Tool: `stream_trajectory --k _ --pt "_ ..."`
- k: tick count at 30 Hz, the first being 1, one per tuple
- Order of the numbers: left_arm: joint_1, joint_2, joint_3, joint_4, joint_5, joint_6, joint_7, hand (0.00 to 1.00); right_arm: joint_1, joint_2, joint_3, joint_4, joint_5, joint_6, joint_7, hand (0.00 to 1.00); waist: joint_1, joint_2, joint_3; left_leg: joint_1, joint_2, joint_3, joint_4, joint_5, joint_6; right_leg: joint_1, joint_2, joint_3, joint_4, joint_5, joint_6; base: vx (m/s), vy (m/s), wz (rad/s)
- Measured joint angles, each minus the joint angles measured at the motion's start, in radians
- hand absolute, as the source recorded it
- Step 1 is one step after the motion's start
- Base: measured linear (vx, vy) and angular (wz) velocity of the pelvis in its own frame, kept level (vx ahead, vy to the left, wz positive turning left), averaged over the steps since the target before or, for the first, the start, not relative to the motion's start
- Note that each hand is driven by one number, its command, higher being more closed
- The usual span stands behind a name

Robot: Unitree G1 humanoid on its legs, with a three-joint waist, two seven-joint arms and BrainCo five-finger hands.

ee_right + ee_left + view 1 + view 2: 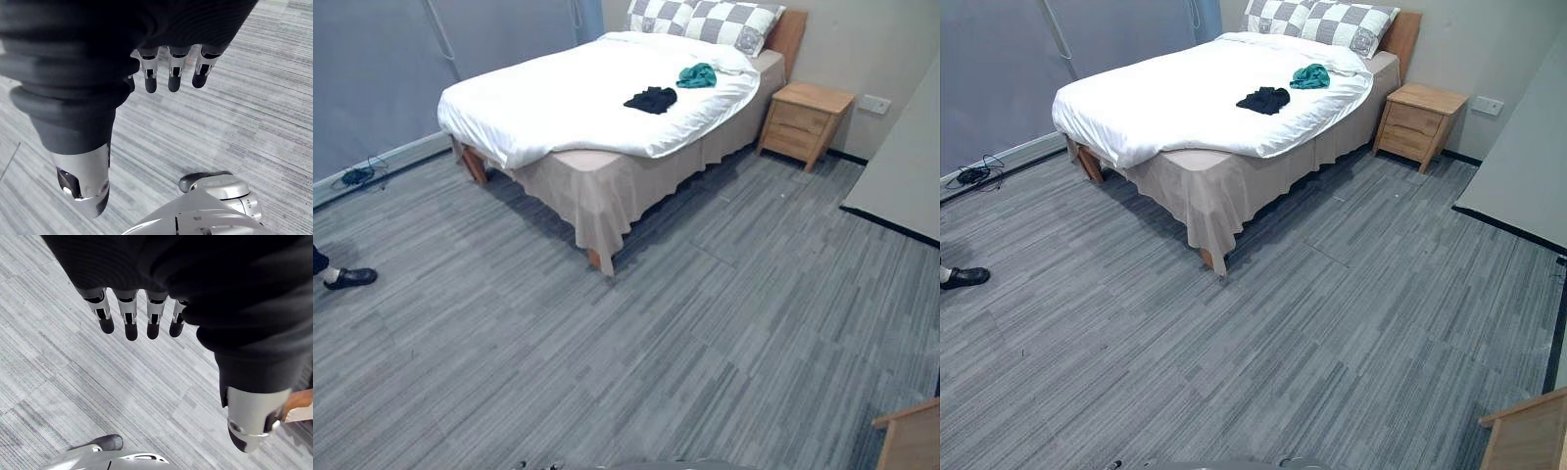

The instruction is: Tidy the bed and pick cloth on bed and put in laundry

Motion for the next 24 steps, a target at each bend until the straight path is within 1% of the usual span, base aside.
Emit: stream_trajectory --k 8,10,11,14,20,21,22,24 --pt "-0.020 0.009 -0.011 0.030 0.006 0.000 -0.002 0.00 -0.020 0.007 -0.038 0.008 -0.007 0.001 0.000 0.00 0.000 -0.003 0.002 0.006 0.003 0.007 -0.019 0.003 -0.001 0.022 0.007 -0.005 -0.046 0.000 0.002 0.08 -0.020 0.01" --pt "-0.022 0.012 -0.011 0.028 0.006 0.000 -0.003 0.00 -0.031 0.010 -0.038 0.007 -0.014 0.001 0.001 0.00 -0.001 -0.009 0.006 0.010 0.002 0.010 -0.028 0.012 -0.018 0.025 0.006 -0.005 -0.046 -0.003 0.007 0.04 -0.040 -0.01" --pt "-0.028 0.014 -0.011 0.028 0.006 0.000 -0.003 0.00 -0.038 0.011 -0.039 0.008 -0.015 0.002 0.001 0.00 0.000 -0.012 0.018 0.023 0.003 0.010 -0.034 0.014 -0.020 0.036 0.007 -0.006 -0.047 -0.007 0.013 0.00 0.000 0.00" --pt "-0.032 0.015 -0.012 0.029 0.006 0.000 -0.005 0.00 -0.040 0.012 -0.040 0.007 -0.016 0.002 0.001 0.00 0.001 -0.014 0.019 0.024 0.004 0.011 -0.034 0.014 -0.020 0.035 0.007 -0.007 -0.047 -0.013 0.023 -0.03 -0.029 0.02" --pt "-0.041 0.019 -0.013 0.033 0.008 0.001 -0.022 0.00 -0.051 0.014 -0.045 0.007 -0.032 0.014 0.002 0.00 0.001 -0.017 0.024 0.019 0.012 0.023 -0.054 0.013 -0.020 0.019 0.017 0.000 -0.050 -0.012 0.021 -0.03 -0.028 -0.03" --pt "-0.043 0.021 -0.013 0.033 0.008 0.001 -0.022 0.00 -0.055 0.015 -0.045 0.007 -0.032 0.015 0.002 0.00 0.001 -0.014 0.026 0.017 0.014 0.030 -0.054 0.013 -0.020 0.015 0.020 0.005 -0.050 -0.010 0.018 -0.05 -0.049 -0.18" --pt "-0.047 0.023 -0.013 0.033 0.008 0.001 -0.022 0.00 -0.059 0.017 -0.045 0.007 -0.032 0.014 0.002 0.00 0.001 -0.022 0.037 0.015 0.015 0.036 -0.054 0.013 -0.020 0.013 0.024 0.014 -0.058 -0.003 0.008 -0.04 -0.047 -0.18" --pt "-0.051 0.025 -0.013 0.033 0.008 0.001 -0.022 0.00 -0.064 0.018 -0.045 0.006 -0.032 0.014 0.002 0.00 0.001 -0.017 0.044 0.009 0.018 0.045 -0.054 0.013 -0.020 0.012 0.029 0.026 -0.077 0.009 0.007 -0.03 -0.057 -0.20"
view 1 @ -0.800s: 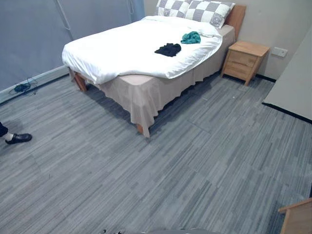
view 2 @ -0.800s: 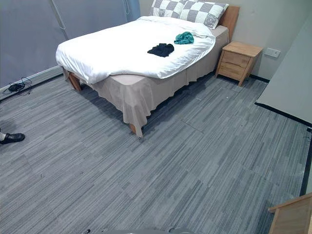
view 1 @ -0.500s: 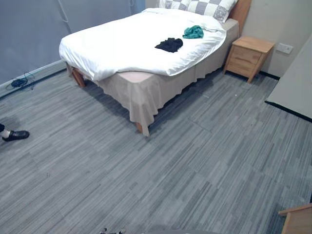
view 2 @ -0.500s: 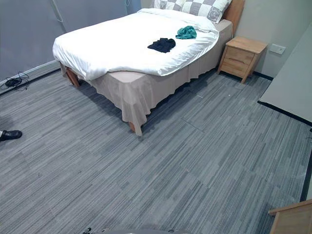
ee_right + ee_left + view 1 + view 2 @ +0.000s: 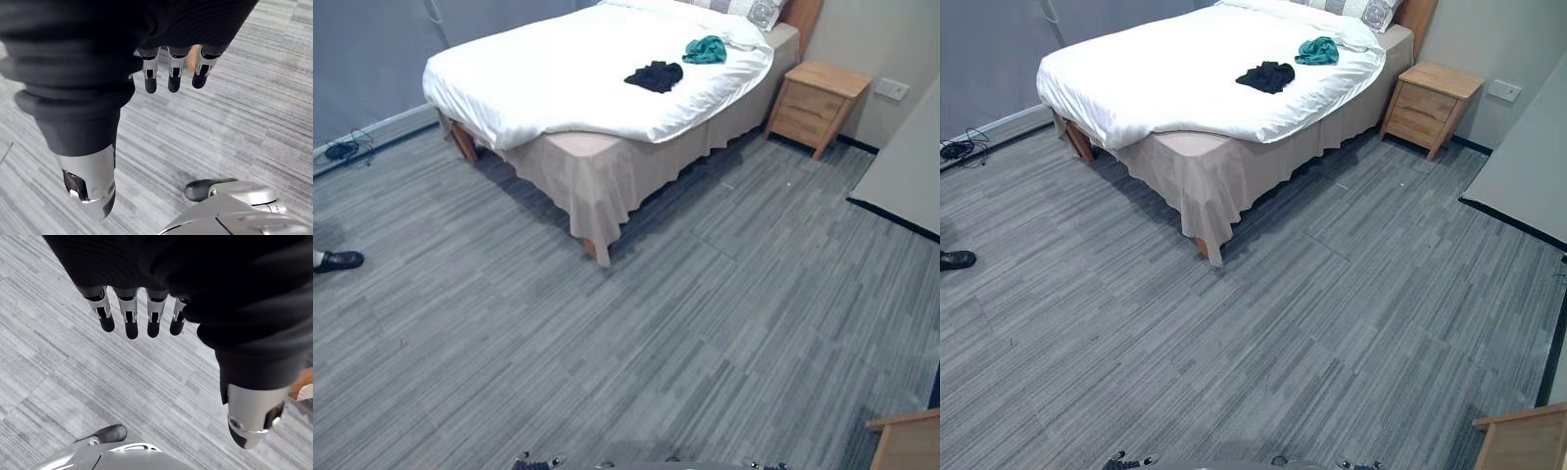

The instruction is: Tidy the bed and pick cloth on bed and put in laundry

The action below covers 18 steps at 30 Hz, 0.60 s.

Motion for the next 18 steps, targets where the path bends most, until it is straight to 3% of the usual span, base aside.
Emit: stream_trajectory --k 5,6,7,8,9,10,11,12,13,14,15,16,17,18 --pt "-0.007 0.000 0.001 0.002 0.000 0.000 0.000 0.00 -0.002 0.004 -0.031 -0.001 0.000 0.000 0.000 0.00 0.000 0.002 0.005 -0.016 0.008 0.017 0.000 0.000 0.000 -0.017 0.009 0.017 0.000 0.005 -0.009 0.02 -0.056 -0.14" --pt "-0.011 -0.002 0.001 0.002 -0.002 0.000 -0.001 0.00 -0.004 0.004 -0.034 -0.002 0.000 0.000 0.001 0.00 0.000 0.006 0.007 -0.022 0.012 0.020 0.002 -0.010 0.000 -0.058 0.012 0.019 0.064 -0.032 -0.010 0.01 -0.047 -0.08" --pt "-0.016 -0.001 0.001 0.002 -0.002 0.000 -0.001 0.00 -0.008 0.005 -0.034 -0.004 0.001 0.000 0.001 0.00 0.001 0.004 0.012 -0.026 0.011 0.023 0.006 -0.027 0.007 -0.106 0.008 0.016 0.154 -0.087 0.002 0.01 -0.044 -0.05" --pt "-0.020 0.005 0.000 0.002 -0.004 0.000 -0.003 0.00 -0.012 0.009 -0.034 -0.008 0.001 0.000 0.001 0.00 0.000 -0.002 0.025 -0.024 0.005 0.031 0.015 -0.047 0.016 -0.152 -0.006 0.006 0.269 -0.149 0.056 0.01 -0.040 -0.02" --pt "-0.032 0.009 0.000 0.003 -0.006 0.001 -0.003 0.00 -0.011 0.012 -0.034 -0.015 0.001 -0.001 0.001 0.00 -0.003 -0.011 0.033 -0.025 0.001 0.028 0.022 -0.070 0.015 -0.203 -0.020 -0.018 0.381 -0.184 0.109 0.01 -0.065 -0.12" --pt "-0.040 0.012 0.000 0.005 -0.011 0.002 -0.003 0.00 -0.012 0.014 -0.036 -0.025 0.001 0.000 0.004 0.00 0.002 -0.014 0.047 -0.026 -0.001 0.026 0.027 -0.083 0.013 -0.269 -0.039 -0.043 0.541 -0.188 0.127 0.01 -0.073 0.02" --pt "-0.045 0.021 -0.001 0.009 -0.011 0.008 -0.003 0.00 -0.017 0.018 -0.041 -0.043 0.001 0.000 0.013 0.00 -0.008 -0.011 0.072 -0.010 0.006 0.009 0.052 -0.097 0.019 -0.370 -0.085 -0.107 0.759 -0.178 0.132 0.08 -0.095 0.34" --pt "-0.055 0.025 -0.002 0.011 -0.011 0.011 -0.003 0.00 -0.012 0.019 -0.043 -0.039 0.002 0.004 0.019 0.00 -0.028 -0.014 0.085 -0.003 0.022 -0.016 0.082 -0.118 0.018 -0.426 -0.144 -0.170 0.877 -0.202 0.094 0.13 -0.073 0.56" --pt "-0.057 0.026 -0.001 0.013 -0.011 0.012 -0.003 0.00 -0.009 0.020 -0.043 -0.039 0.003 0.005 0.019 0.00 -0.030 -0.013 0.085 -0.001 0.034 -0.021 0.096 -0.130 0.013 -0.449 -0.168 -0.192 0.889 -0.212 0.080 0.17 -0.059 0.45" --pt "-0.061 0.024 -0.001 0.013 -0.012 0.012 -0.002 0.00 -0.006 0.018 -0.043 -0.039 0.004 0.005 0.019 0.00 -0.029 -0.008 0.088 0.014 0.054 -0.029 0.103 -0.141 0.008 -0.475 -0.196 -0.217 0.852 -0.218 0.071 0.32 -0.116 0.30" --pt "-0.073 0.017 0.000 0.014 -0.014 0.012 -0.002 0.00 -0.009 0.012 -0.042 -0.038 0.014 0.001 0.018 0.00 -0.030 0.006 0.104 0.048 0.103 -0.033 0.097 -0.156 -0.017 -0.484 -0.210 -0.239 0.648 -0.184 0.071 0.37 -0.156 0.26" --pt "-0.079 0.016 0.001 0.015 -0.014 0.011 -0.001 0.00 -0.010 0.011 -0.041 -0.038 0.016 0.001 0.018 0.00 -0.030 0.009 0.108 0.060 0.121 -0.033 0.095 -0.159 -0.025 -0.484 -0.208 -0.238 0.533 -0.140 0.077 0.52 -0.264 0.29" --pt "-0.088 0.016 0.003 0.016 -0.014 0.010 -0.001 0.00 -0.011 0.011 -0.041 -0.038 0.021 0.000 0.018 0.00 -0.032 0.007 0.111 0.075 0.142 -0.034 0.090 -0.168 -0.046 -0.486 -0.211 -0.221 0.353 -0.059 0.092 0.54 -0.317 0.18" --pt "-0.097 0.023 0.009 0.023 -0.013 0.009 -0.001 0.00 -0.009 0.014 -0.041 -0.037 0.022 0.001 0.017 0.00 -0.032 -0.006 0.118 0.104 0.151 -0.034 0.087 -0.186 -0.081 -0.499 -0.226 -0.186 0.175 0.031 0.134 0.69 -0.422 0.22"
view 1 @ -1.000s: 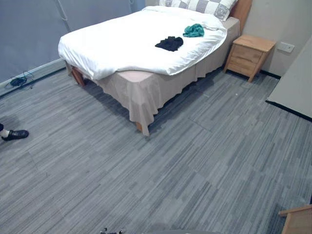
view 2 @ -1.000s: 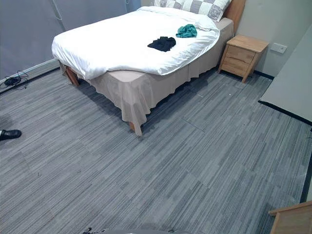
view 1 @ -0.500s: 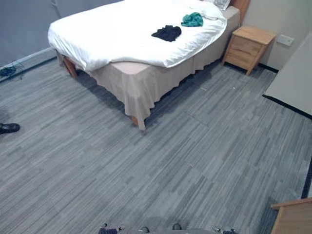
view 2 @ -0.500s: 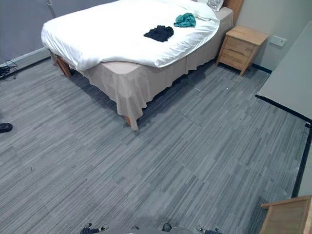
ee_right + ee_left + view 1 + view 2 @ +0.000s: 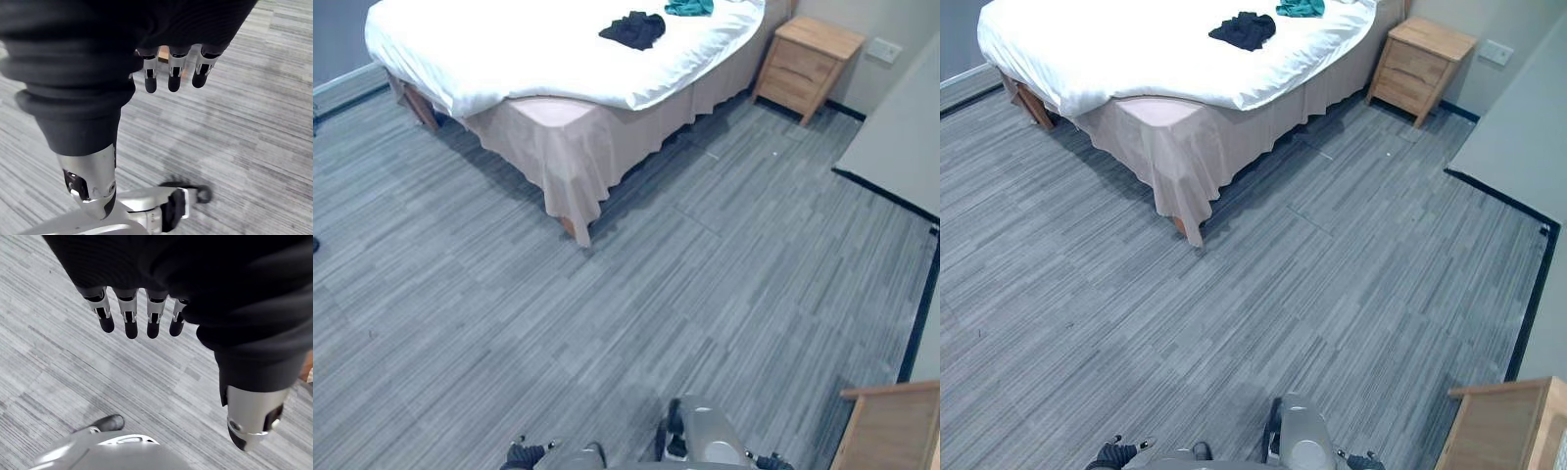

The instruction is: Tidy the bed and pick cloth on bed and put in laundry

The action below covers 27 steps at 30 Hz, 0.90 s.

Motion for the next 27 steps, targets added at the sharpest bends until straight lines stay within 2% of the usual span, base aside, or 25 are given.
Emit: stream_trajectory --k 1,2,3,4,5,6,7,8,9,10,11,12,13,14,15,16,18,19,20,21,22,24,25,26,27 --pt "-0.009 0.010 0.006 0.013 0.001 0.000 0.000 0.00 -0.001 0.004 0.004 0.002 0.000 0.001 0.002 0.00 -0.009 -0.013 0.007 0.028 0.003 0.006 -0.001 -0.032 -0.019 -0.026 -0.038 0.048 -0.035 0.014 0.017 0.60 -0.387 0.21" --pt "-0.009 0.005 0.012 0.022 0.001 0.000 0.000 0.00 -0.003 0.002 0.002 0.007 0.001 0.002 0.003 0.00 -0.016 -0.014 0.010 0.051 0.006 0.006 -0.007 -0.047 -0.006 -0.038 -0.042 0.045 0.006 0.080 0.029 0.62 -0.374 0.10" --pt "-0.018 -0.018 0.032 0.025 0.006 -0.001 0.001 0.00 -0.021 -0.013 -0.003 0.015 0.001 0.001 0.002 0.00 -0.022 0.026 0.022 0.088 0.039 0.026 -0.013 -0.023 0.022 -0.077 -0.020 0.047 0.126 0.118 0.026 0.65 -0.376 -0.17" --pt "-0.018 -0.025 0.052 0.026 0.006 -0.009 0.001 0.00 -0.037 -0.011 -0.012 0.013 0.000 -0.003 0.002 0.00 -0.022 0.030 0.023 0.094 0.047 0.039 0.018 0.063 0.026 -0.108 -0.007 0.052 0.216 0.116 0.009 0.64 -0.386 -0.26" --pt "-0.018 -0.029 0.055 0.022 0.005 -0.009 0.001 0.00 -0.038 -0.011 -0.022 0.014 0.000 -0.003 0.004 0.00 -0.025 0.037 0.021 0.072 0.065 0.034 0.082 0.091 0.015 -0.103 -0.001 0.045 0.237 0.109 -0.015 0.61 -0.470 -0.18" --pt "-0.017 -0.038 0.066 0.019 0.005 -0.010 0.000 0.00 -0.039 -0.022 -0.041 0.014 0.000 -0.001 0.003 0.00 -0.029 0.055 0.018 0.002 0.119 0.014 0.259 0.153 0.013 -0.069 0.027 0.018 0.249 0.075 -0.074 0.60 -0.535 -0.05" --pt "-0.015 -0.044 0.085 0.008 0.005 -0.011 0.001 0.00 -0.039 -0.023 -0.039 0.016 0.000 0.000 0.003 0.00 -0.027 0.064 0.018 -0.085 0.173 -0.012 0.461 0.285 0.040 -0.013 0.062 -0.005 0.237 0.036 -0.118 0.61 -0.532 -0.07" --pt "-0.011 -0.041 0.088 0.001 0.001 -0.010 0.001 0.00 -0.038 -0.024 -0.034 0.016 0.000 0.001 0.002 0.00 -0.025 0.068 0.020 -0.132 0.205 -0.022 0.567 0.351 0.052 0.024 0.077 -0.008 0.221 0.021 -0.130 0.75 -0.508 -0.24" --pt "0.002 -0.041 0.091 -0.014 -0.003 -0.012 0.000 0.00 -0.042 -0.028 -0.023 0.016 0.001 0.001 0.000 0.00 -0.016 0.070 0.031 -0.231 0.258 -0.032 0.841 0.347 0.057 0.103 0.128 -0.002 0.180 -0.001 -0.160 0.71 -0.402 -0.49" --pt "0.013 -0.040 0.090 -0.033 -0.017 -0.010 0.002 0.00 -0.047 -0.037 0.010 0.017 0.010 0.000 -0.004 0.00 0.006 0.074 0.044 -0.299 0.279 -0.021 1.068 0.273 0.070 0.195 0.170 0.016 0.138 -0.018 -0.186 0.68 -0.353 -0.59" --pt "0.019 -0.040 0.090 -0.042 -0.022 -0.010 0.002 0.00 -0.050 -0.043 0.026 0.021 0.017 0.000 -0.004 0.00 0.012 0.062 0.052 -0.328 0.278 -0.008 1.132 0.234 0.077 0.234 0.181 0.024 0.120 -0.025 -0.196 0.53 -0.236 -0.58" --pt "0.025 -0.038 0.090 -0.062 -0.041 -0.013 0.003 0.00 -0.067 -0.049 0.054 0.037 0.018 0.000 -0.006 0.00 0.028 0.058 0.054 -0.389 0.257 0.022 1.176 0.166 0.089 0.304 0.189 0.040 0.087 -0.039 -0.214 0.41 -0.145 -0.33" --pt "0.024 -0.038 0.090 -0.071 -0.041 -0.018 0.004 0.00 -0.074 -0.051 0.061 0.038 0.018 0.000 -0.008 0.00 0.033 0.049 0.059 -0.419 0.239 0.041 1.166 0.141 0.090 0.334 0.190 0.049 0.070 -0.046 -0.215 0.52 -0.143 -0.27" --pt "0.024 -0.041 0.090 -0.086 -0.043 -0.023 0.005 0.00 -0.091 -0.060 0.075 0.039 0.017 0.002 -0.016 0.00 0.038 0.048 0.060 -0.482 0.193 0.074 1.092 0.103 0.067 0.387 0.188 0.061 0.031 -0.059 -0.207 0.50 -0.078 -0.30" --pt "0.024 -0.046 0.090 -0.100 -0.054 -0.022 0.006 0.00 -0.109 -0.065 0.091 0.039 0.017 0.001 -0.018 0.00 0.053 0.045 0.061 -0.524 0.144 0.130 0.951 0.070 0.038 0.424 0.177 0.073 0.004 -0.070 -0.205 0.50 -0.048 -0.35" --pt "0.025 -0.051 0.091 -0.105 -0.057 -0.022 0.007 0.00 -0.117 -0.064 0.086 0.039 0.016 0.000 -0.018 0.00 0.063 0.043 0.061 -0.529 0.122 0.167 0.859 0.068 0.037 0.440 0.170 0.078 -0.006 -0.066 -0.189 0.48 0.006 -0.39" --pt "0.027 -0.056 0.091 -0.108 -0.059 -0.020 0.008 0.00 -0.129 -0.058 0.069 0.038 0.012 -0.001 -0.016 0.00 0.073 0.038 0.061 -0.519 0.051 0.338 0.507 0.079 0.043 0.513 0.148 0.070 -0.063 -0.086 -0.160 0.56 0.065 -0.08" --pt "0.035 -0.062 0.091 -0.101 -0.057 -0.020 0.005 0.00 -0.128 -0.060 0.090 0.037 0.005 -0.003 -0.016 0.00 0.072 0.044 0.058 -0.485 0.014 0.534 0.291 0.140 0.047 0.579 0.143 0.051 -0.111 -0.106 -0.136 0.57 0.101 0.25" --pt "0.037 -0.071 0.091 -0.099 -0.057 -0.020 0.004 0.00 -0.127 -0.064 0.090 0.037 0.003 -0.003 -0.015 0.00 0.070 0.051 0.053 -0.469 0.003 0.624 0.230 0.186 0.063 0.601 0.148 0.040 -0.119 -0.123 -0.125 0.62 0.152 0.56" --pt "0.046 -0.085 0.093 -0.094 -0.056 -0.018 0.003 0.00 -0.116 -0.075 0.090 0.038 -0.005 -0.002 -0.014 0.00 0.065 0.068 0.037 -0.448 -0.002 0.775 0.169 0.239 0.199 0.634 0.167 0.006 -0.114 -0.168 -0.101 0.62 0.193 0.74" --pt "0.043 -0.073 0.103 -0.079 -0.055 -0.018 -0.001 0.00 -0.108 -0.068 0.088 0.039 -0.013 -0.001 -0.015 0.00 0.065 0.058 0.024 -0.437 -0.036 0.798 0.153 0.229 0.361 0.653 0.155 -0.016 -0.099 -0.192 -0.086 0.62 0.208 0.93" --pt "0.061 -0.048 0.131 -0.076 -0.052 -0.017 -0.002 0.00 -0.094 -0.025 0.086 0.038 -0.025 -0.002 -0.006 0.00 0.063 -0.022 -0.005 -0.414 -0.132 0.737 0.114 0.187 0.383 0.690 0.107 -0.084 -0.067 -0.199 -0.050 0.64 0.179 1.24" --pt "0.070 -0.049 0.140 -0.075 -0.051 -0.015 -0.002 0.00 -0.093 -0.019 0.076 0.045 -0.035 -0.001 0.009 0.00 0.073 -0.032 -0.012 -0.369 -0.166 0.666 0.101 0.157 0.351 0.638 0.062 -0.110 0.173 -0.206 0.022 0.55 0.145 1.36" --pt "0.074 -0.048 0.137 -0.071 -0.050 -0.015 -0.003 0.00 -0.091 -0.022 0.069 0.043 -0.039 -0.003 0.016 0.00 0.070 -0.032 -0.012 -0.349 -0.172 0.627 0.105 0.150 0.335 0.599 0.040 -0.109 0.320 -0.187 0.058 0.55 0.159 1.55" --pt "0.073 -0.039 0.119 -0.062 -0.047 -0.008 -0.003 0.00 -0.089 -0.025 0.070 0.040 -0.052 -0.004 0.024 0.00 0.060 -0.032 -0.013 -0.312 -0.177 0.558 0.124 0.125 0.312 0.506 0.010 -0.077 0.605 -0.158 0.102 0.46 0.073 1.52"
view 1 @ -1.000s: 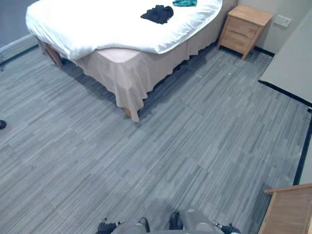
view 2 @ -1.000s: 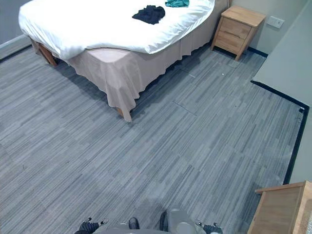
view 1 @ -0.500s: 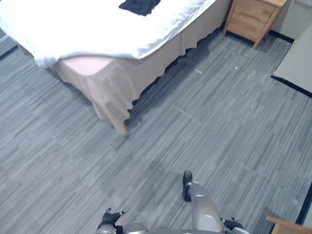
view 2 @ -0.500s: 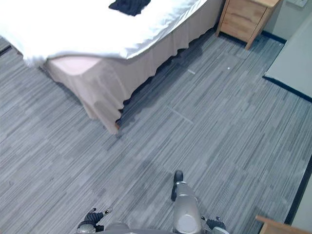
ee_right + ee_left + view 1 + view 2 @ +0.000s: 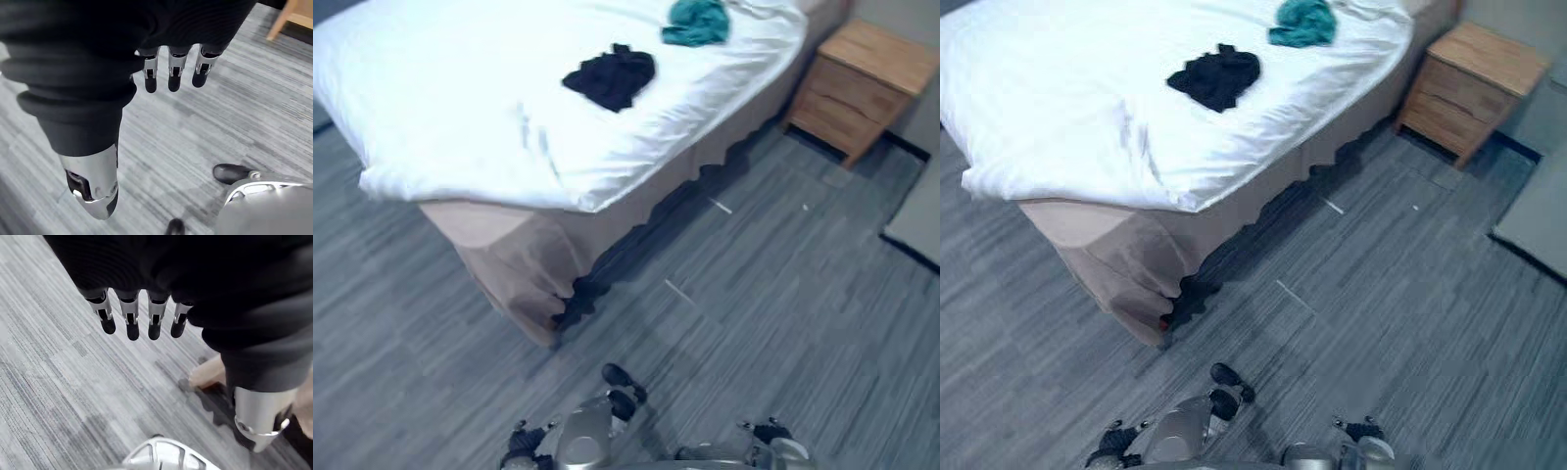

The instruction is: Tidy the bed and pick cloth on bed and put in laundry

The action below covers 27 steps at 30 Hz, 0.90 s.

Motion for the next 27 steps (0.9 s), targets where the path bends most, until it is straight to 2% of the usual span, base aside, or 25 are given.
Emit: stream_trajectory --k 1,2,3,4,5,6,7,8,9,10,11,12,13,15,16,18,22,25,27 --pt "0.000 0.005 -0.013 0.005 0.001 0.002 -0.003 0.00 0.000 -0.001 0.002 -0.007 -0.004 -0.001 0.000 0.00 -0.003 0.000 0.000 0.033 -0.002 -0.048 0.006 -0.013 -0.012 -0.064 -0.023 0.023 0.164 -0.002 -0.002 0.57 0.073 1.53" --pt "-0.001 0.007 -0.019 0.008 0.001 0.004 -0.006 0.00 0.001 -0.004 0.002 -0.010 -0.005 -0.002 0.000 0.00 -0.004 0.001 0.001 0.058 -0.004 -0.075 0.004 -0.015 -0.016 -0.098 -0.039 0.025 0.231 -0.005 -0.007 0.64 0.004 1.48" --pt "-0.002 0.014 -0.033 0.019 0.006 0.009 -0.014 0.00 0.005 -0.008 0.006 -0.018 -0.007 -0.002 0.000 0.00 -0.004 0.007 0.004 0.103 -0.004 -0.129 -0.004 -0.015 -0.017 -0.151 -0.086 0.000 0.283 -0.018 -0.030 0.50 -0.030 1.59" --pt "-0.004 0.017 -0.039 0.024 0.010 0.010 -0.016 0.00 0.017 -0.008 0.013 -0.037 -0.007 -0.002 -0.001 0.00 -0.006 0.007 0.003 0.136 -0.004 -0.174 -0.018 -0.015 -0.025 -0.198 -0.131 -0.019 0.252 -0.035 -0.062 0.56 -0.095 1.58" --pt "-0.004 0.018 -0.039 0.023 0.010 0.010 -0.016 0.00 0.023 -0.007 0.015 -0.045 -0.007 -0.006 -0.002 0.00 -0.007 0.006 -0.001 0.145 -0.001 -0.199 -0.026 -0.016 -0.039 -0.222 -0.144 -0.018 0.209 -0.039 -0.070 0.34 -0.130 1.56" --pt "-0.004 0.025 -0.048 0.022 0.010 0.011 -0.017 0.00 0.021 -0.006 0.016 -0.043 -0.007 -0.012 -0.003 0.00 -0.005 0.006 -0.005 0.169 0.003 -0.247 -0.048 -0.013 -0.070 -0.252 -0.147 0.007 0.075 -0.042 -0.075 0.46 -0.302 1.45" --pt "-0.002 0.031 -0.064 0.022 0.010 0.012 -0.017 0.00 0.022 -0.003 0.012 -0.041 -0.005 -0.012 -0.003 0.00 -0.005 0.003 -0.008 0.178 0.009 -0.292 -0.059 -0.007 -0.096 -0.266 -0.126 0.074 -0.104 -0.033 -0.064 0.29 -0.237 1.39" --pt "0.000 0.034 -0.076 0.021 0.010 0.012 -0.017 0.00 0.023 -0.001 0.008 -0.041 0.000 -0.012 -0.003 0.00 -0.005 0.002 -0.010 0.181 0.011 -0.302 -0.069 -0.006 -0.109 -0.263 -0.109 0.115 -0.211 -0.019 -0.054 0.30 -0.334 1.14" --pt "-0.002 0.042 -0.084 0.020 0.010 0.011 -0.017 0.00 0.023 0.008 0.001 -0.036 0.003 -0.012 -0.003 0.00 -0.004 -0.015 -0.023 0.186 0.003 -0.334 -0.086 0.001 -0.135 -0.264 -0.085 0.194 -0.408 0.055 -0.047 0.26 -0.402 0.93" --pt "0.001 0.058 -0.087 0.021 0.010 0.013 -0.018 0.00 0.027 0.023 -0.002 -0.026 0.019 -0.011 -0.003 0.00 -0.003 -0.047 -0.037 0.188 -0.016 -0.363 -0.089 0.000 -0.164 -0.266 -0.073 0.259 -0.529 0.207 -0.068 0.32 -0.500 0.83" --pt "0.002 0.070 -0.086 0.022 0.010 0.013 -0.018 0.00 0.033 0.033 -0.005 -0.018 0.030 -0.011 -0.003 0.00 -0.003 -0.080 -0.045 0.196 -0.033 -0.379 -0.096 -0.001 -0.180 -0.266 -0.075 0.274 -0.547 0.257 -0.077 0.33 -0.504 0.46" --pt "0.002 0.048 -0.077 0.029 0.010 0.016 -0.017 0.00 0.028 0.015 -0.027 -0.002 0.033 -0.010 -0.003 0.00 -0.002 -0.024 -0.049 0.214 -0.003 -0.385 -0.115 0.005 -0.214 -0.247 -0.049 0.249 -0.547 0.239 -0.097 0.25 -0.319 0.21" --pt "0.016 0.026 -0.076 0.028 0.011 0.012 -0.017 0.00 0.044 -0.003 -0.046 -0.001 0.040 -0.011 -0.004 0.00 -0.005 0.006 -0.065 0.217 0.027 -0.385 -0.127 0.009 -0.233 -0.220 -0.019 0.231 -0.607 0.239 -0.102 0.24 -0.267 0.02" --pt "0.008 0.004 -0.065 0.022 0.010 0.011 -0.016 0.00 0.047 -0.009 -0.068 -0.002 0.053 -0.010 -0.006 0.00 -0.012 0.043 -0.066 0.220 0.065 -0.387 -0.139 0.016 -0.250 -0.188 0.020 0.207 -0.667 0.253 -0.121 0.18 -0.210 0.10" --pt "-0.002 -0.006 -0.044 -0.003 0.010 0.010 -0.015 0.00 0.059 -0.006 -0.071 -0.002 0.067 -0.004 -0.005 0.00 -0.030 0.050 -0.067 0.221 0.096 -0.401 -0.147 0.027 -0.268 -0.164 0.050 0.182 -0.705 0.259 -0.135 0.13 -0.242 0.24" --pt "-0.011 -0.016 -0.037 -0.101 0.008 0.007 0.003 0.00 0.073 0.007 -0.071 -0.003 0.071 -0.004 -0.014 0.00 -0.029 0.045 -0.068 0.224 0.126 -0.404 -0.153 0.035 -0.281 -0.146 0.081 0.171 -0.735 0.263 -0.150 0.07 -0.172 0.12" --pt "-0.016 -0.001 -0.032 -0.305 0.006 -0.015 0.067 0.00 0.114 0.025 -0.067 -0.034 0.074 -0.019 -0.033 0.00 -0.029 0.019 -0.067 0.217 0.140 -0.416 -0.154 0.041 -0.290 -0.135 0.096 0.153 -0.756 0.272 -0.164 0.01 -0.082 0.09" --pt "-0.046 0.062 0.045 -0.491 -0.030 -0.047 0.157 0.00 0.165 0.035 -0.059 -0.065 0.076 -0.035 -0.045 0.00 -0.032 0.020 -0.072 0.217 0.138 -0.414 -0.154 0.039 -0.293 -0.121 0.097 0.149 -0.786 0.284 -0.166 0.00 0.000 0.00" --pt "-0.073 0.117 0.054 -0.605 -0.051 -0.055 0.200 0.00 0.196 0.037 -0.058 -0.078 0.076 -0.043 -0.046 0.00 -0.030 0.029 -0.078 0.205 0.135 -0.419 -0.153 0.039 -0.293 -0.122 0.094 0.147 -0.803 0.297 -0.170 -0.02 0.002 0.07"
